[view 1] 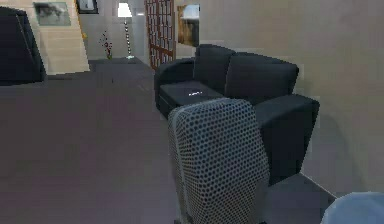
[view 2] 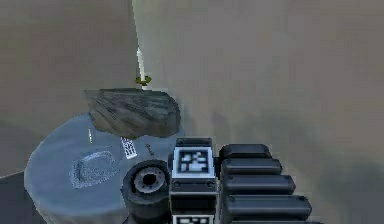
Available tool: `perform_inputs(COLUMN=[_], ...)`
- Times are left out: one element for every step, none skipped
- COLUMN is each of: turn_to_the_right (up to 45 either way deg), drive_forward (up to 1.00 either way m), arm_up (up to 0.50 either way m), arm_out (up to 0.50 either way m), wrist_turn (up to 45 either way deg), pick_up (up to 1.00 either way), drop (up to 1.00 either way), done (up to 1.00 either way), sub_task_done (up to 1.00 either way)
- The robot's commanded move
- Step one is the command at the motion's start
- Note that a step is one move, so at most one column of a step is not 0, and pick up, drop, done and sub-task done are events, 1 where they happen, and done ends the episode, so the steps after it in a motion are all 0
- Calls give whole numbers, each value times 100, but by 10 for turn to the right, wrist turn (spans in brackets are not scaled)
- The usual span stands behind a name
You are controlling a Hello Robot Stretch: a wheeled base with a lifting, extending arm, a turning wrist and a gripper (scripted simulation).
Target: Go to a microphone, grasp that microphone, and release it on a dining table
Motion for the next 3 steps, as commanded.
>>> perform_inputs(turn_to_the_right=[0, 0, 0], drive_forward=[0, 0, 0], arm_up=[0, 0, -30], arm_out=[48, 0, 0], wrist_turn=[0, 390, 0], pick_up=[0, 0, 0], drop=[0, 0, 0], done=[0, 0, 0], sub_task_done=[0, 0, 0])
